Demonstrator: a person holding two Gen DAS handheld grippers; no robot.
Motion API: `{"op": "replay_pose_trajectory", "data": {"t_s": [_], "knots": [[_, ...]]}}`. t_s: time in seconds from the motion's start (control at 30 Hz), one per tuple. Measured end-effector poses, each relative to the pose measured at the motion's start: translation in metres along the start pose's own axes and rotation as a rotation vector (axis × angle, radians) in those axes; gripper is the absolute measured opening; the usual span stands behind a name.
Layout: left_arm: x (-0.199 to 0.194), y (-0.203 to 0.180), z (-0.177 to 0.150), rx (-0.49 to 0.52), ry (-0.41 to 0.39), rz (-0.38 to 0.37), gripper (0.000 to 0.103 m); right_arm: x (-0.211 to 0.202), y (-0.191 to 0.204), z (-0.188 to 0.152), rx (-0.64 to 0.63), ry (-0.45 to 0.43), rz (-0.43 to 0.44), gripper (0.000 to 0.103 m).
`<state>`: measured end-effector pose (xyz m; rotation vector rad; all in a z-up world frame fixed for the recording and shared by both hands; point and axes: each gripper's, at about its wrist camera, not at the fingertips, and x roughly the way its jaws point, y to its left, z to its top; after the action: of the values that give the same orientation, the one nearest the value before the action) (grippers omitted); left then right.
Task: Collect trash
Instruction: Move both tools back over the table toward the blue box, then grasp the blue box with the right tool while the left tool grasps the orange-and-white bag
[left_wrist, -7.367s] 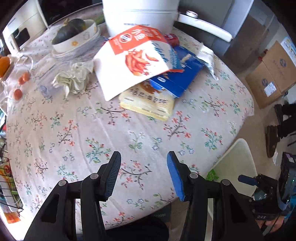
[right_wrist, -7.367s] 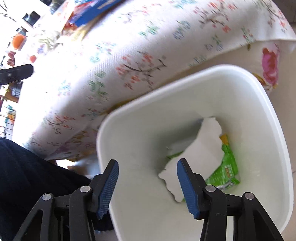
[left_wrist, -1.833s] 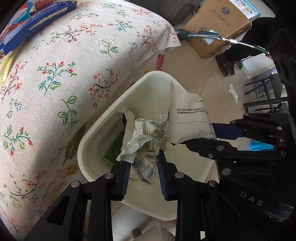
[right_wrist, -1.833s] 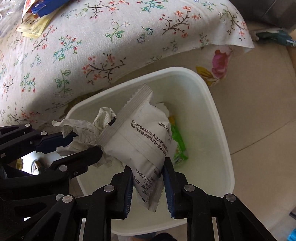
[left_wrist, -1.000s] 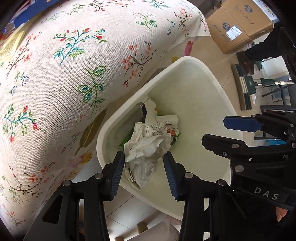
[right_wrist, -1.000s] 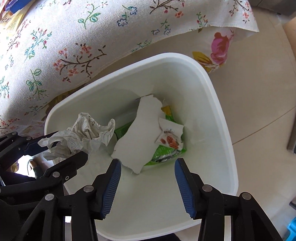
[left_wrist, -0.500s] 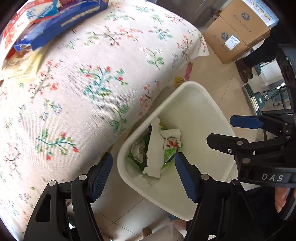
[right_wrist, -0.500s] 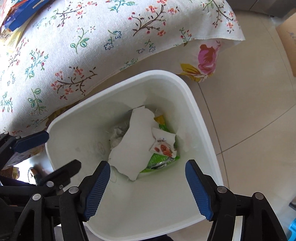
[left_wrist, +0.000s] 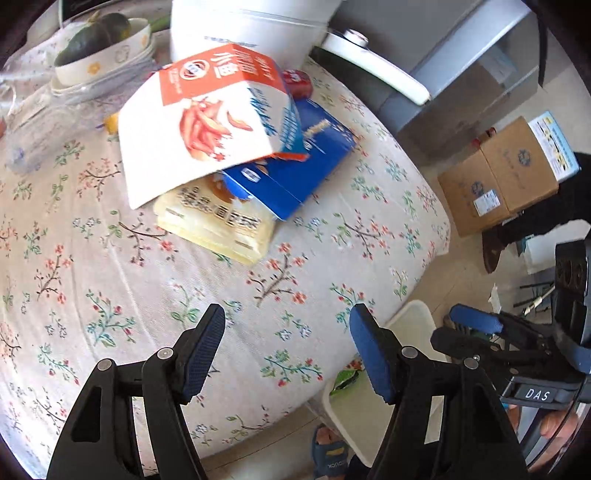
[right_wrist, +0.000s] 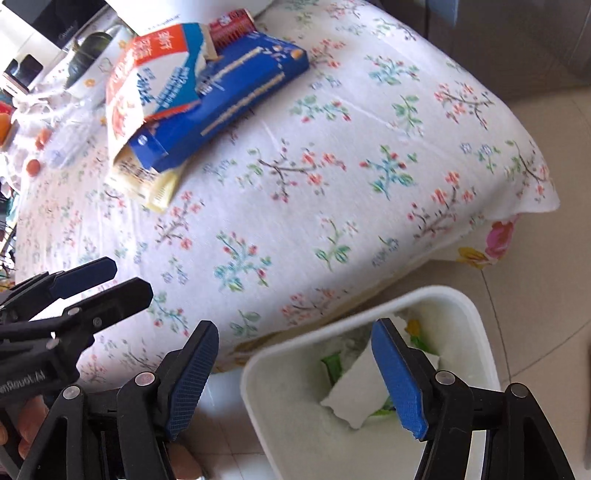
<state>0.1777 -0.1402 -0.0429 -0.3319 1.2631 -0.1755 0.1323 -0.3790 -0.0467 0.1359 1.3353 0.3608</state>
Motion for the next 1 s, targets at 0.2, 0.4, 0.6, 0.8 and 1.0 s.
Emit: {"op": "replay_pose_trajectory", "data": {"t_s": [0.2,0.4,0.6,0.8,1.0], "knots": [[-0.003,0.099,0.028,-0.421,-0.036,-0.106,0.072,0.011,0.009,0.02,0.052,-0.02,0.086,0.074],[0.006,0.122,0.034,-0.527,-0.087,-0.048,0.071,0.027,0.013,0.028,0.071,0.016,0.102,0.074],[0.018,0.085,0.048,-0.303,-0.119,0.143,0.07,0.038,0.019,0.033,0.063,0.035,0.17,0.074],[0.03,0.01,0.058,0.097,-0.205,0.382,0.072,0.038,0.019,0.04,0.063,0.024,0.167,0.074],[0.059,0.005,0.05,0.277,-0.193,0.588,0.072,0.038,0.02,0.045,0.045,0.019,0.172,0.074]]}}
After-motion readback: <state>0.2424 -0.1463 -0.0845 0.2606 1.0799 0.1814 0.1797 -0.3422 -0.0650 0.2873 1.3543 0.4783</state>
